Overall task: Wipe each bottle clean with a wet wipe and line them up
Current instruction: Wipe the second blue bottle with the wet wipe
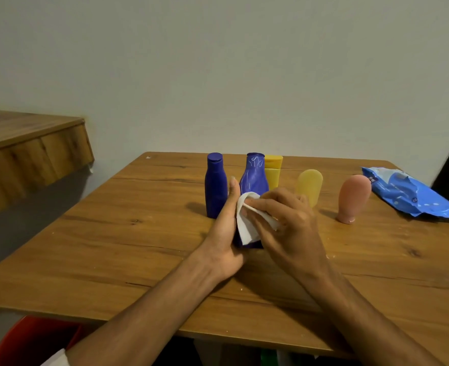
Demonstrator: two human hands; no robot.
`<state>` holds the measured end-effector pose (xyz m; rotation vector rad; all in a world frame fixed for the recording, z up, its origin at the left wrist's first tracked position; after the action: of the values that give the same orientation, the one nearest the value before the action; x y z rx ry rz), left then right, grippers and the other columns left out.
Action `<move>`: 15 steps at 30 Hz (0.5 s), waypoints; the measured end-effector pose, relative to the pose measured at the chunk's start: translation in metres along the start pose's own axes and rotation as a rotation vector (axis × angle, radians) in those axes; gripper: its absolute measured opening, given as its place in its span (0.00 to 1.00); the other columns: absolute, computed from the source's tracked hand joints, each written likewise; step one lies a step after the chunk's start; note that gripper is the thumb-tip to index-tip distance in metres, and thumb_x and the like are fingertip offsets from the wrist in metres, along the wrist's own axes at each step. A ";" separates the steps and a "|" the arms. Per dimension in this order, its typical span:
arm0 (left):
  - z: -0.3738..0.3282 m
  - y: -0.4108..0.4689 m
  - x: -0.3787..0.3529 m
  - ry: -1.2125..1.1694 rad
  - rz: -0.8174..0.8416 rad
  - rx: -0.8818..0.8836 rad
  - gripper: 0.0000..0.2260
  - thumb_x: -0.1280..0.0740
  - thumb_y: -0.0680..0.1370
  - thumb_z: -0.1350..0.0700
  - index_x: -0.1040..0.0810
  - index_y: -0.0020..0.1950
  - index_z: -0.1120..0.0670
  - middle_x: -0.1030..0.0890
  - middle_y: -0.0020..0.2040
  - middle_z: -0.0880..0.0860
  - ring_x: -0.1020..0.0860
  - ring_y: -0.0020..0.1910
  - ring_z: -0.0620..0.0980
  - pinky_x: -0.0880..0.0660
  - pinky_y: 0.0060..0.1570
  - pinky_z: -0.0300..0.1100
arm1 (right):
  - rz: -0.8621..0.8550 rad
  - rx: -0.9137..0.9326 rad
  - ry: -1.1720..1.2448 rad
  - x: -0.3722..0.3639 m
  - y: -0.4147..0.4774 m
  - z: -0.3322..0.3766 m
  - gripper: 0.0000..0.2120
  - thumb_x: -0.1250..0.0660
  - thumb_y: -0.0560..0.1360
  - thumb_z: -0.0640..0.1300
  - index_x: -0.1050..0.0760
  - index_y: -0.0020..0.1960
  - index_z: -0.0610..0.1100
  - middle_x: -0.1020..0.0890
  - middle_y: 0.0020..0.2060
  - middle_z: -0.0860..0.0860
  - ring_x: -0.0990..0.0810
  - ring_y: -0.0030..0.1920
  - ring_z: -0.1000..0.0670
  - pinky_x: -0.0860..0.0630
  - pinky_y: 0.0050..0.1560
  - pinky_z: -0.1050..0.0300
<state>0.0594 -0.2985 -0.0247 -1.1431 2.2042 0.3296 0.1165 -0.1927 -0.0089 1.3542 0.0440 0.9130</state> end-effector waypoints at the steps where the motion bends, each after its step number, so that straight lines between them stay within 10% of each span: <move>1: 0.000 0.000 0.000 0.025 0.006 -0.015 0.27 0.40 0.75 0.32 0.22 0.53 0.55 0.19 0.42 0.55 0.19 0.43 0.52 0.22 0.43 0.46 | -0.001 0.018 -0.001 0.000 0.000 0.000 0.12 0.35 0.75 0.51 0.19 0.53 0.46 0.21 0.45 0.51 0.24 0.42 0.45 0.27 0.38 0.51; 15: 0.005 0.010 0.005 0.195 -0.097 -0.112 0.32 0.43 0.71 0.26 0.15 0.50 0.51 0.17 0.54 0.60 0.20 0.59 0.60 0.29 0.65 0.62 | -0.061 0.080 -0.145 -0.001 0.001 -0.004 0.13 0.38 0.75 0.47 0.23 0.57 0.46 0.23 0.50 0.47 0.25 0.46 0.47 0.34 0.44 0.58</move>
<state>0.0517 -0.2938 -0.0328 -1.3904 2.3117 0.3147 0.1130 -0.1905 -0.0093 1.4824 0.0107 0.7667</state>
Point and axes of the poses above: each hand's wrist, its own y-axis towards the middle knuckle, its own x-axis out of the back of the hand, z = x × y, the point moved 1 cm from there along y, towards the middle knuckle
